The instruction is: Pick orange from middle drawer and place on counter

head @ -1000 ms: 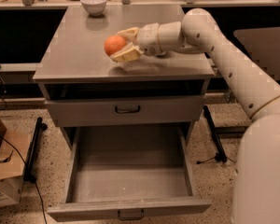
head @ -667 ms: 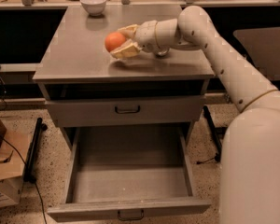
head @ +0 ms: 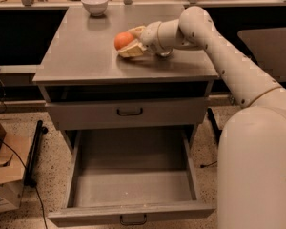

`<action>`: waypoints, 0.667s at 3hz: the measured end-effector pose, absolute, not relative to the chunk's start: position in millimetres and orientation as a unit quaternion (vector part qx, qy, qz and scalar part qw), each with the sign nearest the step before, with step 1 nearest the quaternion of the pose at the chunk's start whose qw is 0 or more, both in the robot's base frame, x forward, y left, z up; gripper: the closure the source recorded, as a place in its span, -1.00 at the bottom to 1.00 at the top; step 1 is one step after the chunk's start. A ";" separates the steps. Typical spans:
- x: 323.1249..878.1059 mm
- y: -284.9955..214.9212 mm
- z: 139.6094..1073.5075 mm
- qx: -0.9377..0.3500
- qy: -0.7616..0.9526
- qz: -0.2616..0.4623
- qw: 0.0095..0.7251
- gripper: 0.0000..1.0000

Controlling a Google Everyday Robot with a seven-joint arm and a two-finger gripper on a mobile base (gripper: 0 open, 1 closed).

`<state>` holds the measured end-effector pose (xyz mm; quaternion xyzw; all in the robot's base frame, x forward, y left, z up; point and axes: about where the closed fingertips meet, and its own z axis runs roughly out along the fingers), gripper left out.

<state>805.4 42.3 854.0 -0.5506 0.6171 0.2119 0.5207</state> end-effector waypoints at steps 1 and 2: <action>806.1 42.0 853.1 -0.549 0.619 0.212 0.520 -1.00; 806.1 42.0 853.1 -0.549 0.619 0.212 0.520 -1.00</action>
Offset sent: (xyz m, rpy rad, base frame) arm 0.0008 -0.0004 -0.0009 -0.0001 0.0039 -0.0040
